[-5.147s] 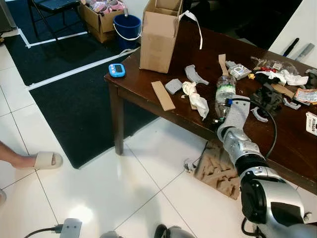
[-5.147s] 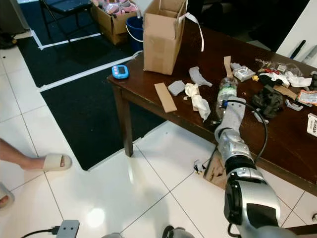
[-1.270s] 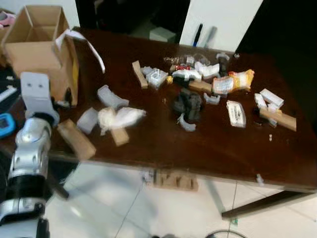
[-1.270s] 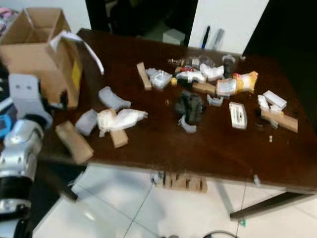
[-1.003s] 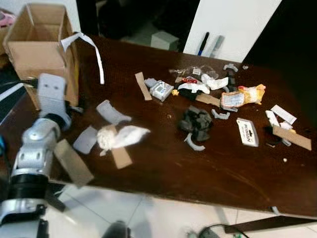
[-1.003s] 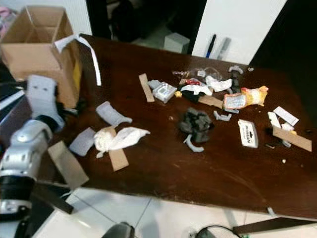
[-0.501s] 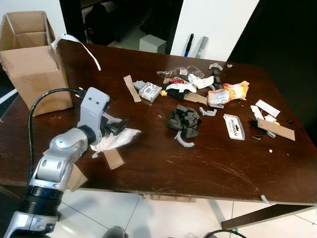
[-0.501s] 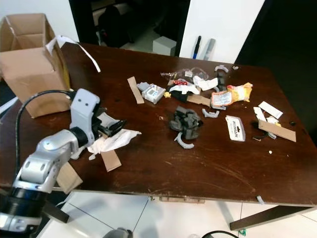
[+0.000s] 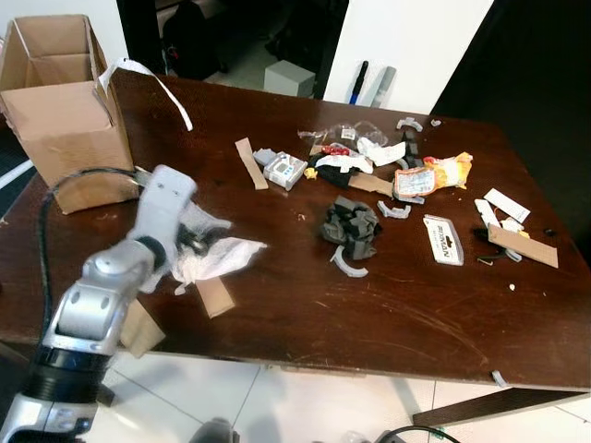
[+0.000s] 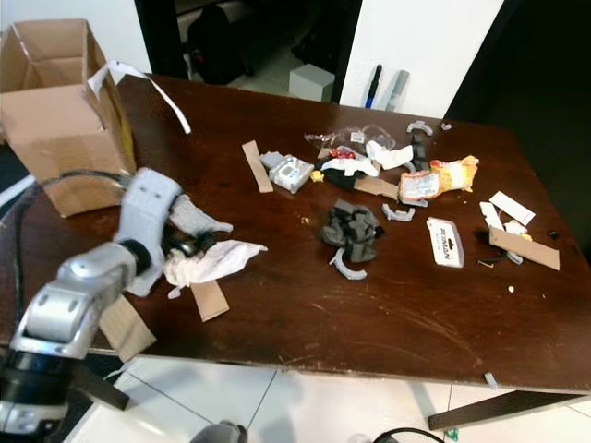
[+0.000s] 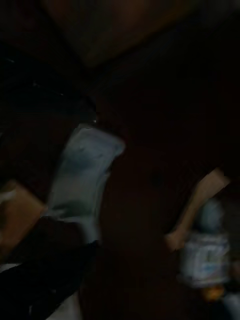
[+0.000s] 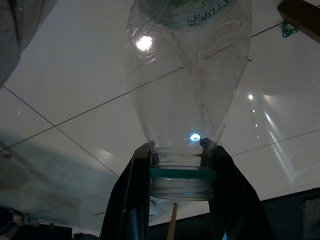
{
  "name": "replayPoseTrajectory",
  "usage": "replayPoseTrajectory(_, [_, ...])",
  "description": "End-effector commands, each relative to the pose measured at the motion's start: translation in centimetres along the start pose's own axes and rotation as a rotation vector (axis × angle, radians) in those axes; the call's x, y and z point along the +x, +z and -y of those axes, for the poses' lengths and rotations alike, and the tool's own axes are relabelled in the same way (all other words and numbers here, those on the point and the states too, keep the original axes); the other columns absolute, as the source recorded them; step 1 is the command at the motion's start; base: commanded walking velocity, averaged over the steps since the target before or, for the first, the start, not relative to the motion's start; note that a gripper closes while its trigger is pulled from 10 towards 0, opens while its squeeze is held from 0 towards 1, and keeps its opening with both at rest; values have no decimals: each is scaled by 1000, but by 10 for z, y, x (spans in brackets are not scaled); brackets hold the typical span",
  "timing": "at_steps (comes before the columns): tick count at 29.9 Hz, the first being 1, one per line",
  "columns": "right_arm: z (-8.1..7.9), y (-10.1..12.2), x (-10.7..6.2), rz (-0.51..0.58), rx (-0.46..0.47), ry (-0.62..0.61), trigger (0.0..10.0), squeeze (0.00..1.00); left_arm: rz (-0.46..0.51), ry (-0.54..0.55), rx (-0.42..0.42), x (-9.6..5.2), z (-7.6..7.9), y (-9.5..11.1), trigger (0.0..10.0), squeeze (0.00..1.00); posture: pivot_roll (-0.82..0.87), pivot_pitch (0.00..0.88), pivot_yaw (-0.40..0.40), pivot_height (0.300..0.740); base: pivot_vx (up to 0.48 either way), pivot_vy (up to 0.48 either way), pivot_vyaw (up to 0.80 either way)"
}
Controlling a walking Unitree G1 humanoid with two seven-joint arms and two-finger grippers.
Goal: Picking trash to rubbish bin
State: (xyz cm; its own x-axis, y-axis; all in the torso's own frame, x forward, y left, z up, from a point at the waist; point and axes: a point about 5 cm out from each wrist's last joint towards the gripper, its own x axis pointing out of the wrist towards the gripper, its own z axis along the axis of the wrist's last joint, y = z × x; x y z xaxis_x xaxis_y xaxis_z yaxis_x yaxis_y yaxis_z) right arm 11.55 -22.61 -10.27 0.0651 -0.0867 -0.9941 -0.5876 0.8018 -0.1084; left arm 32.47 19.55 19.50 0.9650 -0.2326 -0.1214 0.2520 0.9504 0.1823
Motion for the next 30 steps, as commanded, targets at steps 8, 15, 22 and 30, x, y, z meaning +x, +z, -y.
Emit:
replayPoseTrajectory(8, [-4, -19, 2, -44, 17, 5, 10000, 0, 116, 91, -349, 1, -18, 0, 10000, 0, 242, 177, -135, 740, 0, 0, 0])
replayPoseTrajectory(15, [-2, -39, 3, -88, 23, -1, 10000, 0, 101, 263, -413, -5, -34, -8, 10000, 0, 213, 208, -149, 740, 0, 0, 0])
replayPoseTrajectory(22, [-1, -47, 2, -106, 24, -6, 10000, 0, 115, 241, -449, -7, -32, -9, 10000, 0, 198, 228, -158, 740, 0, 0, 0])
replayPoseTrajectory(30, [3, -61, 1, -117, 28, -19, 10000, 0, 146, 136, -518, 4, -28, -3, 10000, 0, 146, 266, -191, 740, 0, 0, 0])
